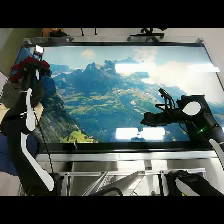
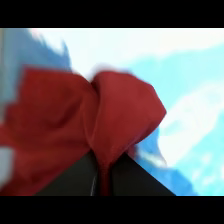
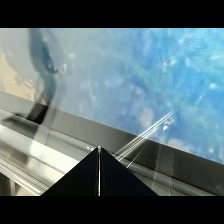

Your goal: Fold the shirts.

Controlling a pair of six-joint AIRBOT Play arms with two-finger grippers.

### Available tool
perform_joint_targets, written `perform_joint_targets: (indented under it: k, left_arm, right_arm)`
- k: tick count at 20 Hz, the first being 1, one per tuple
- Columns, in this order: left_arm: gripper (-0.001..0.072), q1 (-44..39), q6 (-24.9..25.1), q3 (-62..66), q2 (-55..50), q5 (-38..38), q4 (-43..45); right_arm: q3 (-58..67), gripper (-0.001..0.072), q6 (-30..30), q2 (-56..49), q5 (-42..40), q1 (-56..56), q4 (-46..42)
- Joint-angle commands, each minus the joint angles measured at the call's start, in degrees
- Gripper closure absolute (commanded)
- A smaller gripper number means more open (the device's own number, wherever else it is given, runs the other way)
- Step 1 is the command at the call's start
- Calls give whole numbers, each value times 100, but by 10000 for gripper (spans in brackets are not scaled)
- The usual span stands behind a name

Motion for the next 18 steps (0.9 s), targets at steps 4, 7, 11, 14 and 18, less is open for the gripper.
perform_joint_targets:
  k: [4, 7, 11, 14, 18]
  left_arm:
    - [694, -951, -1198, 2, 2153, -68, -63]
    - [694, -1668, -1349, -2, 3115, -1447, -66]
    - [695, -2546, -1349, -511, 4041, -3958, -1029]
    - [694, -2916, -1364, -1554, 4398, -5042, -2350]
    - [694, -3521, -1364, -3386, 4522, -5025, -3171]
  right_arm:
    - [-2, 693, 2, -2, 0, 4, 0]
    - [-2, 693, 2, -2, 0, 4, 0]
    - [-2, 693, 2, -2, 0, 4, 0]
    - [-2, 693, 2, 0, 0, 4, 2]
    - [-2, 693, 2, 0, 0, 4, 0]
